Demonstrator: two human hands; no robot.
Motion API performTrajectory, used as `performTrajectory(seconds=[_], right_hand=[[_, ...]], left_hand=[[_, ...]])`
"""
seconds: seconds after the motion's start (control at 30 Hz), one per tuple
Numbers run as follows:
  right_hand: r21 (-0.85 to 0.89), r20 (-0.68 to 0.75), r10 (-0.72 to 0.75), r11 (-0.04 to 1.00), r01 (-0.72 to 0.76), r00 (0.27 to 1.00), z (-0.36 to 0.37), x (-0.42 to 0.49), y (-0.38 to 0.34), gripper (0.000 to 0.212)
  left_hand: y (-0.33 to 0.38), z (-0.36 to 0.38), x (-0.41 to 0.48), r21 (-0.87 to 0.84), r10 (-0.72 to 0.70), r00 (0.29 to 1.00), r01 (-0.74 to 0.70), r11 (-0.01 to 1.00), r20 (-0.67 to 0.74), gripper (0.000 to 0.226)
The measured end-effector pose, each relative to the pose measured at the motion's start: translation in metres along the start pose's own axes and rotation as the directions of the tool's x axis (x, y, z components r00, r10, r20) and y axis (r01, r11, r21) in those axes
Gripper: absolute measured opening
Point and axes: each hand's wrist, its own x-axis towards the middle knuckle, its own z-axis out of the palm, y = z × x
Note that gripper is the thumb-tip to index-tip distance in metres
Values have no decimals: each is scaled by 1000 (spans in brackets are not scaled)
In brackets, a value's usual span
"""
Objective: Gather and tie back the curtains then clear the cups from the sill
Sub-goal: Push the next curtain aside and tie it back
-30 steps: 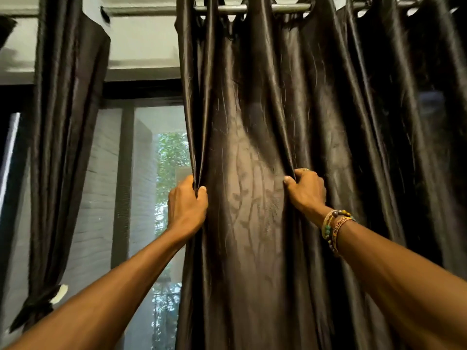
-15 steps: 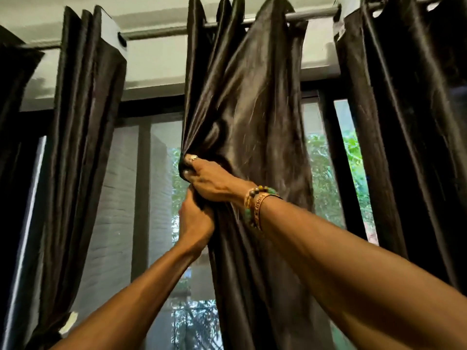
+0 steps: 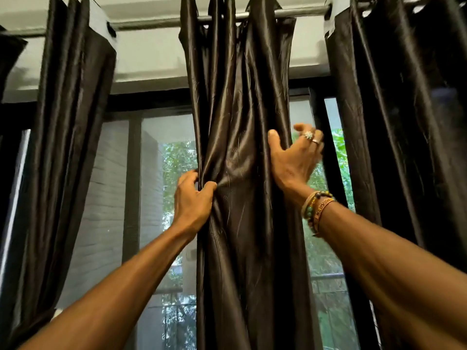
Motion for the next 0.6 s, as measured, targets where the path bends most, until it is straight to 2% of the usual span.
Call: performTrajectory(seconds=[0.03,0.1,0.13,0.2,0.27,0.37,0.43,0.5,0.6], right_hand=[[-77,0,42,996,-41,999,-4,12,11,67],[-65,214,182,983,-172,960,-6,32,34,92],[-16,328,197,979,-203,924,-4,39,44,97],[31,430,118,989,-145,895,0,46,53,92],[7,417,39,999,-46,908,5,51,52,83],[46,400,-15,999,-4,916,15,59,36,84],[225,486,-96,974,-18,868,30,54,13,75],[375,540,-239,927,23,807,50,40,-20,68],[432,527,-358,894,120,771,56,37,-55,65]], left_hand=[[4,0,5,-41,-36,999,36,998,16,23],[8,0,14,-129,-118,992,122,984,40,32],[10,1,18,-164,-138,989,145,976,52,42],[12,4,27,-179,-120,989,133,975,82,74],[13,7,39,-141,-67,992,82,987,109,100],[23,11,56,-94,31,990,-18,995,140,89],[37,22,61,-108,110,962,-85,991,251,77],[48,40,60,-167,218,916,-170,971,337,72],[49,47,61,-256,241,930,-170,951,277,74]])
